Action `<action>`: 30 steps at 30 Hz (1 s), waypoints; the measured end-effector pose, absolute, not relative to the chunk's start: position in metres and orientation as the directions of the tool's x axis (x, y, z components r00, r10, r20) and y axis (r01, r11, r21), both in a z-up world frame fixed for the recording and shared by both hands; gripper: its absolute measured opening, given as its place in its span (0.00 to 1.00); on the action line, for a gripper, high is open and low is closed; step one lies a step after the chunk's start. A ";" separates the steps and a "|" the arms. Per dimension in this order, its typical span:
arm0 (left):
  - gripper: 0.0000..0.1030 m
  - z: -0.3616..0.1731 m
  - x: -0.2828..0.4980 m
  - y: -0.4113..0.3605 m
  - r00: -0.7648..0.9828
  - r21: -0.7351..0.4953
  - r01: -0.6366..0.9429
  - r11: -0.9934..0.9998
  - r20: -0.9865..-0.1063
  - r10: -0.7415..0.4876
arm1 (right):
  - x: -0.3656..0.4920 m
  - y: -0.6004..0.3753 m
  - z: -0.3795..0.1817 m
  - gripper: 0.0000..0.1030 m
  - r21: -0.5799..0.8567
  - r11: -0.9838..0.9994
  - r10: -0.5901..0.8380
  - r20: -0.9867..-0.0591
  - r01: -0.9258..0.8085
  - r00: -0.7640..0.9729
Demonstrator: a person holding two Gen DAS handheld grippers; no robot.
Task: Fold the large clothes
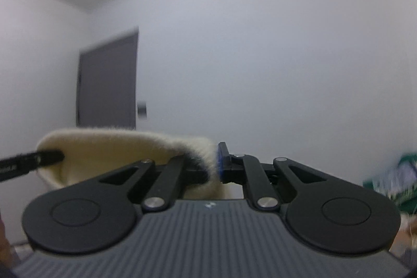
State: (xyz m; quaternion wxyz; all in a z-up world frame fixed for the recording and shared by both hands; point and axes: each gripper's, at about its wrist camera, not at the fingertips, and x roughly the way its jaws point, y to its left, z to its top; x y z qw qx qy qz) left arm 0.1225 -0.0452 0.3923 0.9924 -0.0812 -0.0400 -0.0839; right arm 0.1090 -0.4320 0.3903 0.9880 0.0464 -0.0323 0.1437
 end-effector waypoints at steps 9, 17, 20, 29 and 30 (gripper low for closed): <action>0.11 0.210 0.340 -0.040 0.978 -0.206 0.046 0.978 -0.188 -0.086 | 0.305 -0.396 0.213 0.10 0.120 0.963 0.260 -0.187 -0.241 0.947; 0.11 0.018 0.509 -0.018 0.919 -0.204 -0.043 0.978 -0.392 -0.041 | 0.472 -0.353 0.041 0.10 0.127 0.971 0.235 -0.374 -0.201 0.897; 0.11 -0.041 0.549 -0.014 0.876 -0.227 -0.074 0.971 -0.480 -0.045 | 0.503 -0.341 -0.011 0.11 0.125 0.971 0.239 -0.427 -0.205 0.872; 0.11 -0.134 0.586 -0.007 0.746 -0.230 -0.106 0.967 -0.662 -0.076 | 0.553 -0.325 -0.114 0.14 0.152 0.972 0.232 -0.579 -0.176 0.781; 0.12 -0.130 0.592 0.003 0.735 -0.230 -0.110 0.967 -0.674 -0.077 | 0.554 -0.324 -0.113 0.14 0.152 0.972 0.235 -0.586 -0.180 0.775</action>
